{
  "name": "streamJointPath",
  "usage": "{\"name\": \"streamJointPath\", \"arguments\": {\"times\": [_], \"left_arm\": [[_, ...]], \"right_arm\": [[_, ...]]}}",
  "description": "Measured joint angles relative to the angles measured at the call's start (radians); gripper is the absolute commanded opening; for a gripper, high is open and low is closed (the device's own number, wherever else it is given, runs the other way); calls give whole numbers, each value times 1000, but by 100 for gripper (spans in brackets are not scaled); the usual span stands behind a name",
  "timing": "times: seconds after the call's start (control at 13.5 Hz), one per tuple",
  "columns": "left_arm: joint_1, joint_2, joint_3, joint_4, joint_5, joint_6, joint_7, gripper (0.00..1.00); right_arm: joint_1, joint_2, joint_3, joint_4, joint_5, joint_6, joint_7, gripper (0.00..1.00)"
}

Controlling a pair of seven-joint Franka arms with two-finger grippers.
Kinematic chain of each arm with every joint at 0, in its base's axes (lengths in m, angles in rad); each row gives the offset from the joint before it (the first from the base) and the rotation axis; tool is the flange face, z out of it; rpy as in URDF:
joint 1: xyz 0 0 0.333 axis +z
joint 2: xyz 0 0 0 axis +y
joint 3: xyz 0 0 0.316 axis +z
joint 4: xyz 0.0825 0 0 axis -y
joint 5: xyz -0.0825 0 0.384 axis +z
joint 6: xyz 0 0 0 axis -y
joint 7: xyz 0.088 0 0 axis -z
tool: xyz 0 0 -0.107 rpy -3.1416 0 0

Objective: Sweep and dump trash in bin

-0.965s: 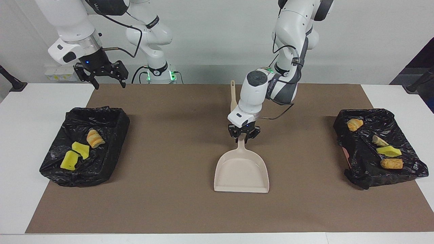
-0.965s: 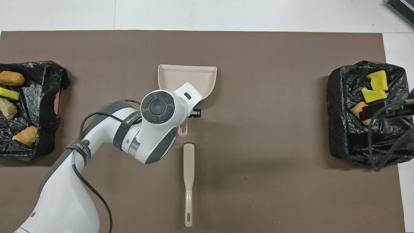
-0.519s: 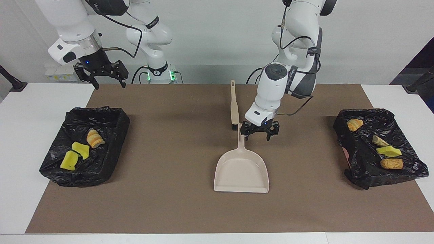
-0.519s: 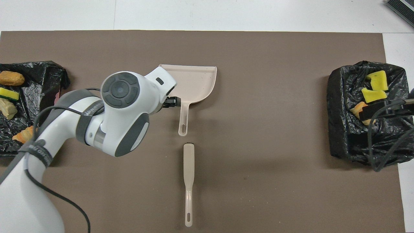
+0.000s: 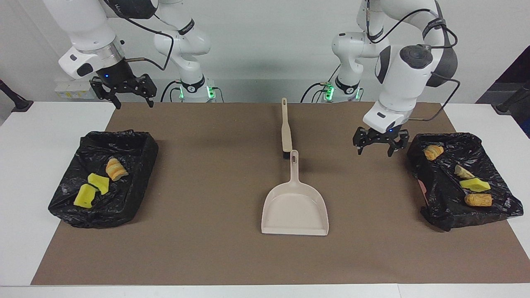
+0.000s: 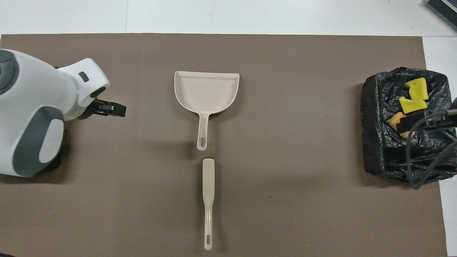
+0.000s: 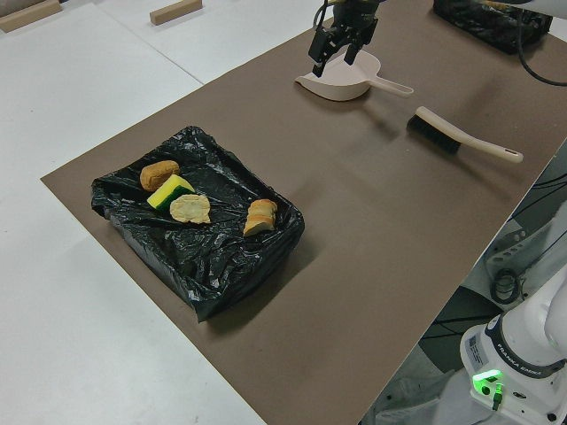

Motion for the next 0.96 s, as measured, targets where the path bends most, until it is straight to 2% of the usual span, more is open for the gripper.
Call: {"name": "streamJointPath", "arguments": {"times": [0.3, 0.67, 0.96], "left_arm": [[54, -68, 4, 23, -26, -127, 21, 100], [99, -112, 10, 169, -56, -353, 42, 100], [130, -114, 16, 229, -98, -401, 74, 100]], "right_arm": [[0, 0, 0, 0, 0, 0, 0, 100], [0, 0, 0, 0, 0, 0, 0, 100], [0, 0, 0, 0, 0, 0, 0, 100]]}}
